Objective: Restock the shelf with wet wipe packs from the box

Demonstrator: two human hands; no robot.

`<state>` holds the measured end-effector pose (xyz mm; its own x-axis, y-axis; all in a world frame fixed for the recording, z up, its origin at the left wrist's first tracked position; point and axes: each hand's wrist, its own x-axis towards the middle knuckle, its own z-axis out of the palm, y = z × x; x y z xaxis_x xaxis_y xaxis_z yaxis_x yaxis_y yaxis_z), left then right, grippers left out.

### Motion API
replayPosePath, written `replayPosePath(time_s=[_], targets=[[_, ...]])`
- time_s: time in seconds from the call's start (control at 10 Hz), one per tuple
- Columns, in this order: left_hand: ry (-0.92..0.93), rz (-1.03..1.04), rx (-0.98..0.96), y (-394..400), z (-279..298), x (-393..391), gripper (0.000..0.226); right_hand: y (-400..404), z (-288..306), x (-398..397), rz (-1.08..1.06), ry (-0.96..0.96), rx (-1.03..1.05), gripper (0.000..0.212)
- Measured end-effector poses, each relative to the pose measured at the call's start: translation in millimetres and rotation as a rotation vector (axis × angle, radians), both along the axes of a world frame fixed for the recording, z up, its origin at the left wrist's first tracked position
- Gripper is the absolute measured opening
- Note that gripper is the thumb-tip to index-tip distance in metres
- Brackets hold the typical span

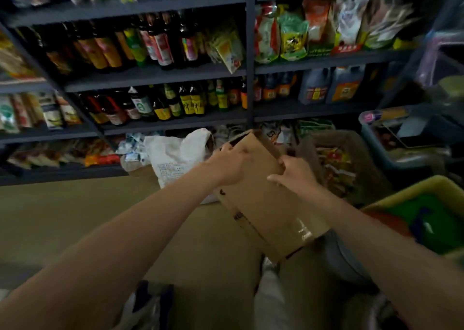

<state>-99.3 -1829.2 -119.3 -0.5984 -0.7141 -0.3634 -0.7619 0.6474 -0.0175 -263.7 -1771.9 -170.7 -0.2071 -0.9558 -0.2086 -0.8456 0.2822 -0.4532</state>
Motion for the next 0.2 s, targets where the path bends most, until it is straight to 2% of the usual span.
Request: replayPosePath(time_s=[0.2], targets=[[-0.094, 0.095, 0.215, -131, -75, -63, 0.055, -115, -98, -54, -0.087, -0.231, 0.170, 0.023]])
